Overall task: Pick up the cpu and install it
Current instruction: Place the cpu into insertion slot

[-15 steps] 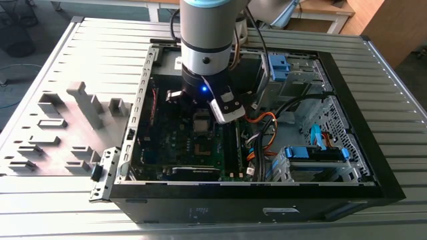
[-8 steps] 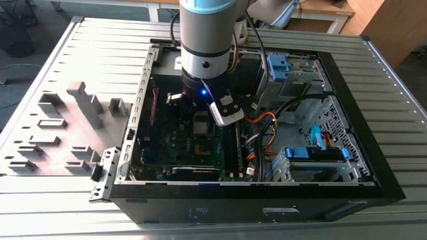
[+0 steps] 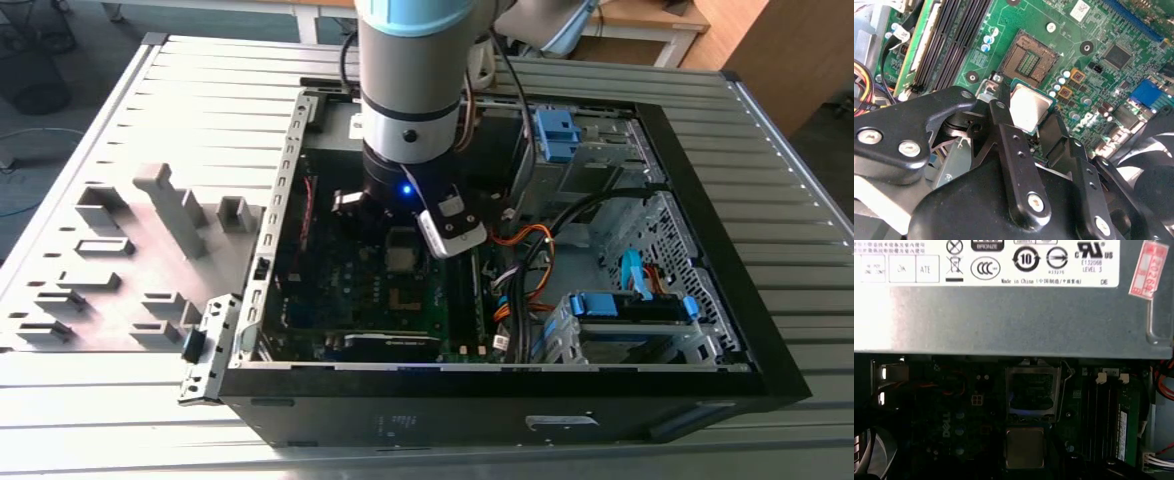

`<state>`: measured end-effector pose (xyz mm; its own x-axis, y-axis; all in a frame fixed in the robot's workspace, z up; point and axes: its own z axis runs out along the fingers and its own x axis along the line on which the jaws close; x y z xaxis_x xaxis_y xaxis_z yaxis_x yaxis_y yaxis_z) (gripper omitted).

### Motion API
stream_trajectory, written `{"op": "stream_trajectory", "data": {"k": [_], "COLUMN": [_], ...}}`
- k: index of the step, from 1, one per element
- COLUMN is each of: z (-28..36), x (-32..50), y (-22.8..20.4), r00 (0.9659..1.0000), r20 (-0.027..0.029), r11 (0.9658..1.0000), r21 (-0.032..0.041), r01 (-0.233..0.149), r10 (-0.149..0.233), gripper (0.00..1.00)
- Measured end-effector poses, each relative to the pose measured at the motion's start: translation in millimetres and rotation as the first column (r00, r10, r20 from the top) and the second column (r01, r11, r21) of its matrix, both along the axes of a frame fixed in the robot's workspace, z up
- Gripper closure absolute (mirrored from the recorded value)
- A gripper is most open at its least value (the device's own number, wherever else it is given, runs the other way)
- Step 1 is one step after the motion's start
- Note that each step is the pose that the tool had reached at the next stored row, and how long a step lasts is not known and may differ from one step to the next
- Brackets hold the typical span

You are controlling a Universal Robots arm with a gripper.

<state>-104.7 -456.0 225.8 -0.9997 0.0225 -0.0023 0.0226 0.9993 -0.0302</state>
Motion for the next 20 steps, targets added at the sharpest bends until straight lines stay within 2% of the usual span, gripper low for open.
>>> {"op": "stream_trajectory", "data": {"k": [10,20], "z": [-10.4,-18.0], "x": [0.0,0.7], "y": [-12.5,-22.7], "r00": [1.0000,1.0000], "r20": [-0.0001,-0.0001], "r11": [1.0000,1.0000], "r21": [-0.0001,0.0000], "r01": [0.000,0.000], "r10": [0.000,0.000], "gripper": [0.53,0.53]}}
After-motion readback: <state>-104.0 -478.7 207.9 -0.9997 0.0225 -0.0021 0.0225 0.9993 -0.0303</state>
